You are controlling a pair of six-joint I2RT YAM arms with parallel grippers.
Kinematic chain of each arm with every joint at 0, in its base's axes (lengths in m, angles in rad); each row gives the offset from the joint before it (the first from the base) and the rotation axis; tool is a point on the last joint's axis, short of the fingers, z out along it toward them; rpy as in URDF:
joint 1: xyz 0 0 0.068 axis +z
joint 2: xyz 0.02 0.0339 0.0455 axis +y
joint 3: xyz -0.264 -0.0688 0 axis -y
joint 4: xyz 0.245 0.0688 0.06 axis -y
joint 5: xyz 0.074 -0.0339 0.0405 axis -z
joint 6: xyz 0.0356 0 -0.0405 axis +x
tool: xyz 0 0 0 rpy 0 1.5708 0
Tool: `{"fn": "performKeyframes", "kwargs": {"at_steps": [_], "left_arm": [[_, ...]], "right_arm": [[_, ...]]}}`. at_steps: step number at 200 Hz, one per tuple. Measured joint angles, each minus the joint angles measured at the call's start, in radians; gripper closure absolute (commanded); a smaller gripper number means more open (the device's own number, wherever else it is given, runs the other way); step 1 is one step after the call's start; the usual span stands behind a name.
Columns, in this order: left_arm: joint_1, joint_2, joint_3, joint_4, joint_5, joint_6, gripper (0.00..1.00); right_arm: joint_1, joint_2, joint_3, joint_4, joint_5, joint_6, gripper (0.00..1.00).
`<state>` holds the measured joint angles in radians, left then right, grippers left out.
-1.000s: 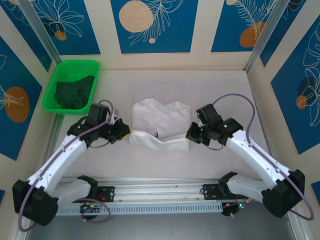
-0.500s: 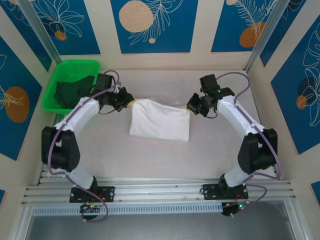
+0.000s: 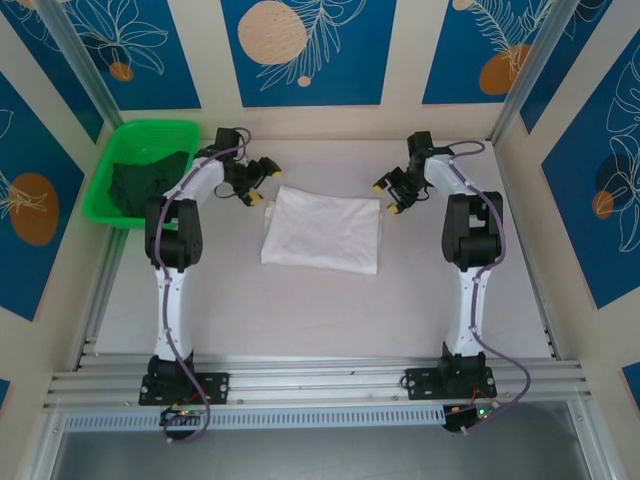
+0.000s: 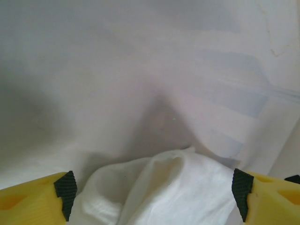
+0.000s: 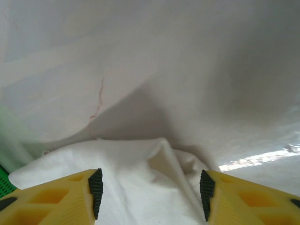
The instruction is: Fold and stack the t-shirts
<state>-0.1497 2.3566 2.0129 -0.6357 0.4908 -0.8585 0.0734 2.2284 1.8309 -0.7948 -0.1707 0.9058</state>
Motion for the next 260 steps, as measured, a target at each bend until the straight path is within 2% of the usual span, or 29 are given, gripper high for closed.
{"fn": "performKeyframes", "kwargs": {"at_steps": [17, 34, 54, 74, 91, 114, 139, 167, 232, 260], "left_arm": [[0.000, -0.096, -0.090, 0.010, -0.052, 0.014, 0.10], [-0.010, -0.274, -0.239, 0.029, -0.108, 0.024, 0.11], [-0.037, -0.487, -0.380, 0.069, -0.167, 0.031, 0.21], [-0.113, -0.619, -0.447, 0.125, -0.201, 0.053, 0.30], [-0.196, -0.628, -0.467, 0.169, -0.209, 0.083, 0.32], [-0.283, -0.536, -0.491, 0.209, -0.202, 0.119, 0.32], [-0.305, -0.437, -0.595, 0.239, -0.201, 0.139, 0.32], [-0.302, -0.426, -0.776, 0.261, -0.211, 0.155, 0.30], [-0.303, -0.690, -1.150, 0.482, -0.223, 0.158, 0.28], [-0.302, -0.819, -1.273, 0.486, -0.236, 0.150, 0.29]], "right_arm": [[-0.009, -0.094, -0.104, 0.027, 0.015, 0.002, 0.40], [0.000, -0.254, -0.251, 0.077, 0.026, 0.002, 0.41], [0.062, -0.450, -0.402, 0.142, 0.027, 0.002, 0.43], [0.162, -0.544, -0.486, 0.218, 0.005, 0.009, 0.46], [0.245, -0.543, -0.546, 0.280, -0.014, 0.019, 0.47], [0.300, -0.473, -0.607, 0.317, -0.021, 0.030, 0.52], [0.313, -0.383, -0.641, 0.327, -0.037, 0.032, 0.55], [0.320, -0.368, -0.703, 0.323, -0.034, 0.007, 0.58], [0.333, -0.547, -0.937, 0.406, -0.027, -0.055, 0.61], [0.363, -0.668, -1.022, 0.399, 0.029, -0.070, 0.64]]}}
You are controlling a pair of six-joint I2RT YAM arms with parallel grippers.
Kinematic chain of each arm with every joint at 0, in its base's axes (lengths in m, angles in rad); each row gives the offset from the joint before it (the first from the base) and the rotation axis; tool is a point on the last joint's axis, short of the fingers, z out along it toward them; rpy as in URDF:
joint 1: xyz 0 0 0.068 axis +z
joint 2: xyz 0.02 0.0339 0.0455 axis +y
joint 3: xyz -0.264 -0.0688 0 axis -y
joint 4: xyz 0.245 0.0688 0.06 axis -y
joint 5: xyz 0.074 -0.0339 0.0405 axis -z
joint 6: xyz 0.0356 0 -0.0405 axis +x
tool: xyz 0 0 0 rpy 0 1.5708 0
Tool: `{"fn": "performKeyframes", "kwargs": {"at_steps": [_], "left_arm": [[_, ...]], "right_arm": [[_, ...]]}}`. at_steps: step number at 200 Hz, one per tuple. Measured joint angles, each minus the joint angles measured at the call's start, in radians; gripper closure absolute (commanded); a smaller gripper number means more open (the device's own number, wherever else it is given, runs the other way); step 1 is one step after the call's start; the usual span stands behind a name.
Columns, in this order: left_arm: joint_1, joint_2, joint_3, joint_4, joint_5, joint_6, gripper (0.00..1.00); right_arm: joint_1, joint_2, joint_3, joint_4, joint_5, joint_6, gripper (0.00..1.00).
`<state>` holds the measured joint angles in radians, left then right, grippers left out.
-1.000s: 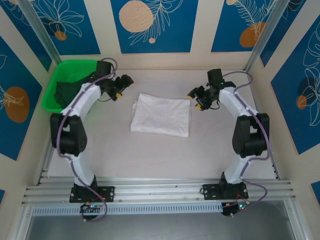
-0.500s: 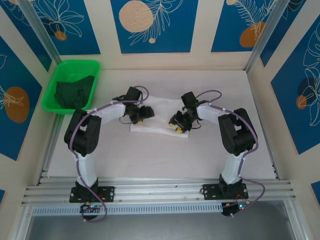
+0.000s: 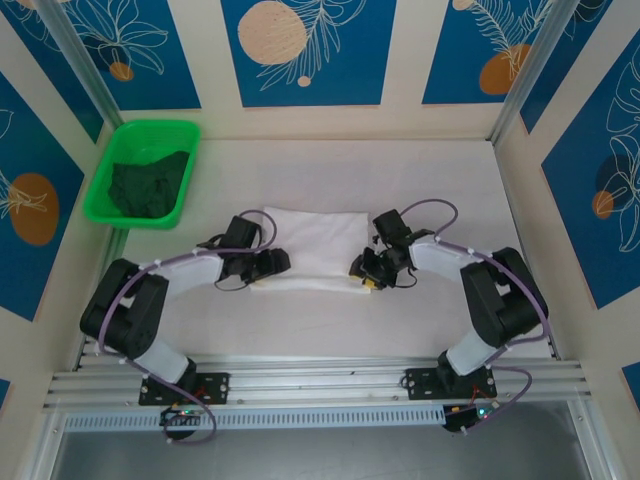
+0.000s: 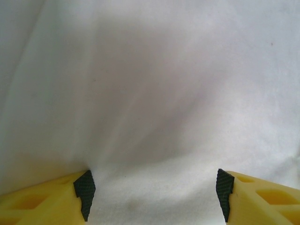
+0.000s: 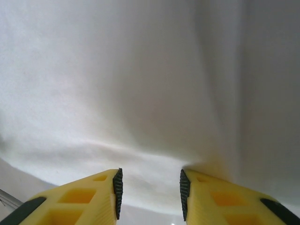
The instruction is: Fold and stack the t-shirts
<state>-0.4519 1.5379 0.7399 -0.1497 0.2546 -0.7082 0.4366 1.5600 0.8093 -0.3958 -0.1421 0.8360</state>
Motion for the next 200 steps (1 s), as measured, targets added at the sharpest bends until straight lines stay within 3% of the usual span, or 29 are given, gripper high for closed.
{"fn": "performKeyframes", "kwargs": {"at_steps": [14, 35, 71, 93, 145, 200], "left_arm": [[-0.003, -0.066, -0.023, -0.054, -0.010, -0.002, 0.34], [-0.042, -0.156, -0.014, -0.103, -0.021, -0.019, 0.50], [-0.181, -0.154, 0.086, -0.105, -0.008, -0.035, 0.78], [-0.223, -0.058, 0.136, -0.058, 0.026, -0.049, 0.88], [-0.239, 0.182, 0.150, 0.016, 0.077, -0.076, 0.93], [-0.239, 0.054, 0.037, -0.020, 0.011, -0.023, 0.81]], "right_arm": [[0.028, -0.077, -0.041, 0.014, 0.016, 0.002, 0.75], [0.090, -0.154, -0.082, 0.057, 0.016, 0.024, 0.92], [0.179, -0.142, -0.079, 0.126, 0.011, 0.074, 0.99], [0.191, -0.074, -0.057, 0.165, 0.004, 0.097, 1.00], [0.190, 0.093, -0.019, 0.214, -0.027, 0.126, 1.00], [0.164, 0.087, -0.027, 0.195, -0.051, 0.097, 1.00]]}}
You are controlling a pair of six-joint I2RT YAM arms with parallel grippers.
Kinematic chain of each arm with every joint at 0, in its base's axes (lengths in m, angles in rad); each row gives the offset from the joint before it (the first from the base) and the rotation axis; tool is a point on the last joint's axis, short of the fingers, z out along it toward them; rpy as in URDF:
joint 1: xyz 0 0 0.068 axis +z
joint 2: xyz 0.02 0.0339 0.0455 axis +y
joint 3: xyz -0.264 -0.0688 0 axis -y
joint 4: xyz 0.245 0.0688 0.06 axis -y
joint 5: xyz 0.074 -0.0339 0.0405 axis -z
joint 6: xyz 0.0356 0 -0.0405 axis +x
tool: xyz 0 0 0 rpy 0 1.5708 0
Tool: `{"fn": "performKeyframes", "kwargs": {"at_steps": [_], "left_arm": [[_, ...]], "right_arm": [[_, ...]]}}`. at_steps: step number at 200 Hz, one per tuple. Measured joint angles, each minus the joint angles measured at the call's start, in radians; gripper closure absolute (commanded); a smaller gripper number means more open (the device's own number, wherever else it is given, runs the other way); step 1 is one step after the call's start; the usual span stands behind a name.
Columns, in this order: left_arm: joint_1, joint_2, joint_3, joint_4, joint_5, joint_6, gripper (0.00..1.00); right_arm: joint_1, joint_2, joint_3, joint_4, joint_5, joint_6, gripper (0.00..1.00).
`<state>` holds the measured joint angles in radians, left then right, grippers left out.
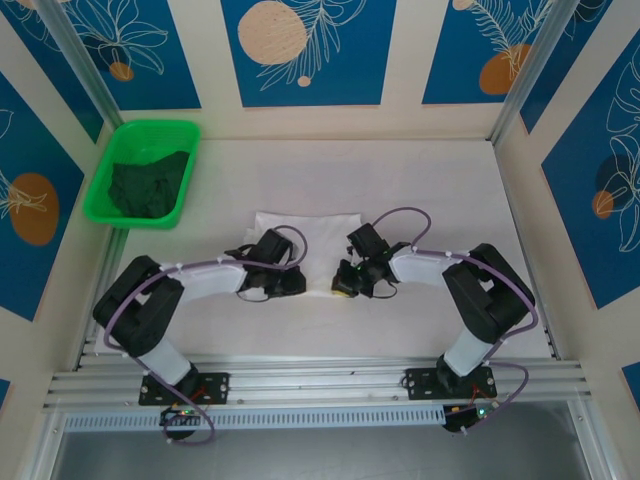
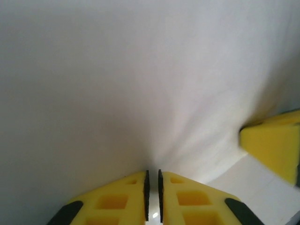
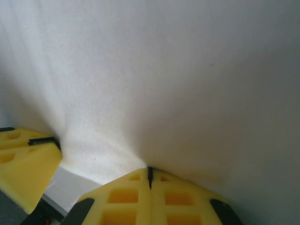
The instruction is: Fold and stack the t-shirts
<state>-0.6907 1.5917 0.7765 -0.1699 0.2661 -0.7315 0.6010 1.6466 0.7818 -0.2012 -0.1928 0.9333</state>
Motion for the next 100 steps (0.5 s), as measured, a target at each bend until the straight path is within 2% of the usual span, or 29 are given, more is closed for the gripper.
{"fn": "performKeyframes", "kwargs": {"at_steps": [49, 100], "left_arm": [[0.018, -0.160, -0.139, -0.095, -0.095, 0.034, 0.78], [0.153, -0.293, -0.190, -0.185, -0.123, 0.071, 0.73]], "right_arm": [[-0.048, -0.051, -0.052, -0.012, -0.021, -0.017, 1.00], [-0.063, -0.140, -0.085, -0.076, -0.007, -0.042, 0.97]]}}
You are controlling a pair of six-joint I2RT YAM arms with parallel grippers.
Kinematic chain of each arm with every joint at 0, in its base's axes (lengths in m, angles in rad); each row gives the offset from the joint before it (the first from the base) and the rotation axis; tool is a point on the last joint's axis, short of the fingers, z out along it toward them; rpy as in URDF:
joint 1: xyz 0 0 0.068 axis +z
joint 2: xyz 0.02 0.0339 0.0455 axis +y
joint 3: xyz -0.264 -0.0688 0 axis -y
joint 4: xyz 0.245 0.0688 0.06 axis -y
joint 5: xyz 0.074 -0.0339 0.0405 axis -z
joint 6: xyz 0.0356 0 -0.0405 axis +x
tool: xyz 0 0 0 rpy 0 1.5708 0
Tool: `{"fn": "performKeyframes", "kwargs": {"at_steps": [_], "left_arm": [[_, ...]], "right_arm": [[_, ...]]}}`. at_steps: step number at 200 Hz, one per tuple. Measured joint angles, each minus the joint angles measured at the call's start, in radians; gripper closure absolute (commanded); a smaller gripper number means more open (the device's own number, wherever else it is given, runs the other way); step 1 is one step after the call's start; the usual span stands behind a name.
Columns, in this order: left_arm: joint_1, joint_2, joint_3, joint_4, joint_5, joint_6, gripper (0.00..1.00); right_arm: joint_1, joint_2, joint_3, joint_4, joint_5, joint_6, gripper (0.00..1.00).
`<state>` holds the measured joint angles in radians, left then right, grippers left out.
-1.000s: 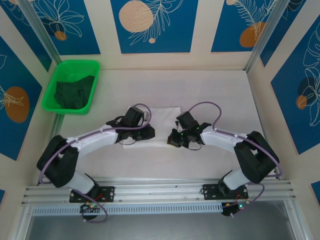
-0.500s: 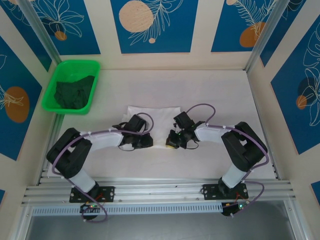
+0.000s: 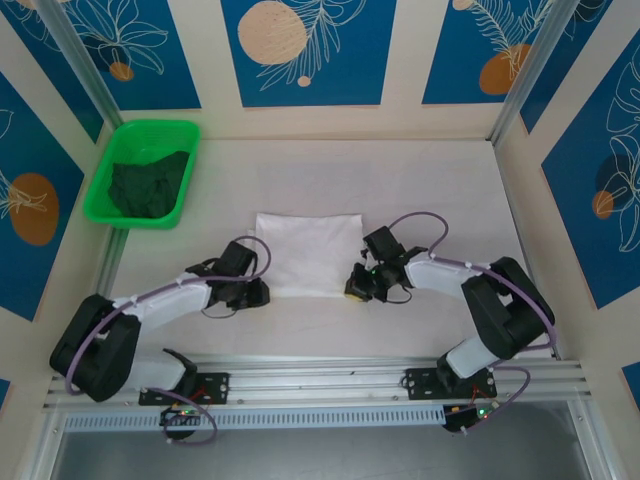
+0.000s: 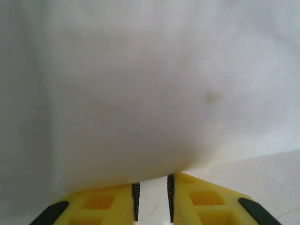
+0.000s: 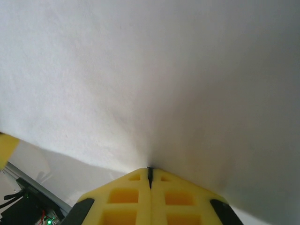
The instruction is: Fold and stack the t-shirts
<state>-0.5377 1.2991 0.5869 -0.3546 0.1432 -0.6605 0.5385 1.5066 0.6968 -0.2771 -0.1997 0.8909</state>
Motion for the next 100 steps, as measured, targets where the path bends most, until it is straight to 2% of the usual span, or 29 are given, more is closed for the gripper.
{"fn": "performKeyframes", "kwargs": {"at_steps": [21, 49, 78, 100], "left_arm": [[0.012, -0.089, 0.033, -0.068, -0.016, 0.014, 0.70], [0.019, -0.104, 0.187, -0.096, -0.026, 0.018, 0.71], [0.034, 0.052, 0.385, -0.059, -0.031, 0.040, 0.74], [0.095, 0.234, 0.503, -0.015, -0.029, 0.059, 0.76]], "right_arm": [[-0.017, -0.081, 0.006, -0.050, 0.019, -0.015, 0.89], [-0.056, -0.105, 0.105, -0.116, 0.047, -0.035, 0.88], [-0.119, 0.039, 0.315, -0.151, 0.051, -0.069, 0.90], [-0.155, 0.196, 0.472, -0.161, 0.049, -0.101, 0.90]]}}
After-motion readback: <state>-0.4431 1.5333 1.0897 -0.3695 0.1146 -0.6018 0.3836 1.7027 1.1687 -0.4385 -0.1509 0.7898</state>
